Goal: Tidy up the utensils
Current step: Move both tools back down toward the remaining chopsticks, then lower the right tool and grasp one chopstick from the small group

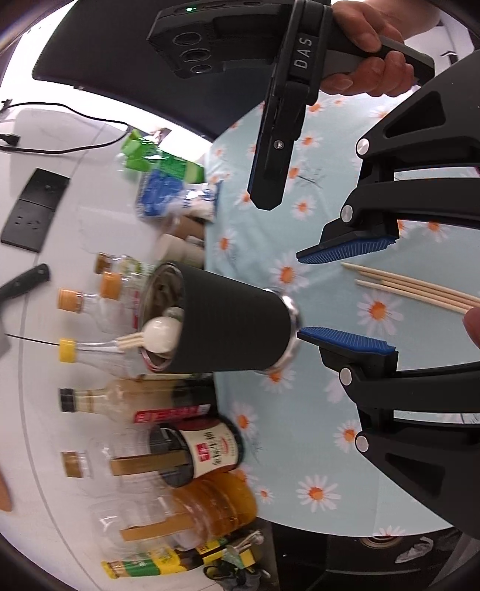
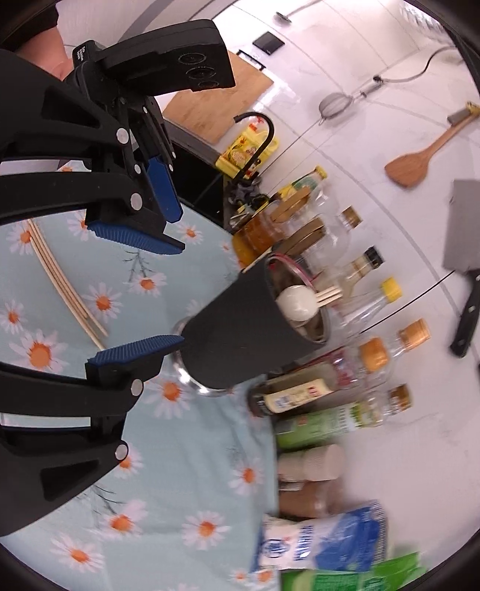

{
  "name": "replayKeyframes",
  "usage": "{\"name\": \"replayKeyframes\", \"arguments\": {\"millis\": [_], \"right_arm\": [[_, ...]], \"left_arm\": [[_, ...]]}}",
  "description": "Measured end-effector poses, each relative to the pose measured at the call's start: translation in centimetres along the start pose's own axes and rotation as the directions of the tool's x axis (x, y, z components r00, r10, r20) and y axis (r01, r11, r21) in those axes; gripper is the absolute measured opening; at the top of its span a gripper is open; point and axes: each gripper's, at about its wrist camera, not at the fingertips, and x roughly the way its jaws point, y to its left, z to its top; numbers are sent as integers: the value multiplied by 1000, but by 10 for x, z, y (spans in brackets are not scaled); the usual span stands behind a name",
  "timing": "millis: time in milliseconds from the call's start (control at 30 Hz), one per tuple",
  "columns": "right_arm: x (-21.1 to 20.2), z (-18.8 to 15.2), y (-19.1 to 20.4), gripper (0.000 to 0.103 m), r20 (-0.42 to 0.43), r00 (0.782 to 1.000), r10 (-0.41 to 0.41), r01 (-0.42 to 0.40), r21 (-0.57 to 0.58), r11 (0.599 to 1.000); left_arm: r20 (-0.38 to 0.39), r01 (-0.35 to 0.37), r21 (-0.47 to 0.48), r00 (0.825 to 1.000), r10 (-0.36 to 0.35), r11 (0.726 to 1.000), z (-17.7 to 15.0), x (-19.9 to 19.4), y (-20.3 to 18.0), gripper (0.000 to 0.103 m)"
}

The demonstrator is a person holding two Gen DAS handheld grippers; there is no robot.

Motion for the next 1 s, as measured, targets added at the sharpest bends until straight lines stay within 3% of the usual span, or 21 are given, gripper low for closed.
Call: {"name": "replayKeyframes", "arguments": {"millis": [167, 433, 700, 900, 1000], "right_arm": [[16, -13, 0, 46, -75, 997, -33, 38, 76, 996], [41, -36, -11, 46, -230, 971, -63, 120, 245, 962], [65, -56, -20, 46, -380, 922, -79, 232, 374, 898], [86, -74, -25, 28, -487, 872, -58, 311, 457, 833], [91, -77, -24, 24, -506, 860, -68, 338, 464, 819]], "left_arm": [[-76, 15, 7, 997, -15, 1000, -11, 6, 16, 35], [-166, 44, 23, 985, -40, 999, -26, 20, 28, 35], [-223, 52, 36, 974, -42, 998, -39, 27, 37, 35], [-253, 55, 28, 966, -46, 998, -49, 31, 42, 35], [-265, 55, 30, 963, -45, 998, -54, 31, 42, 35]]}}
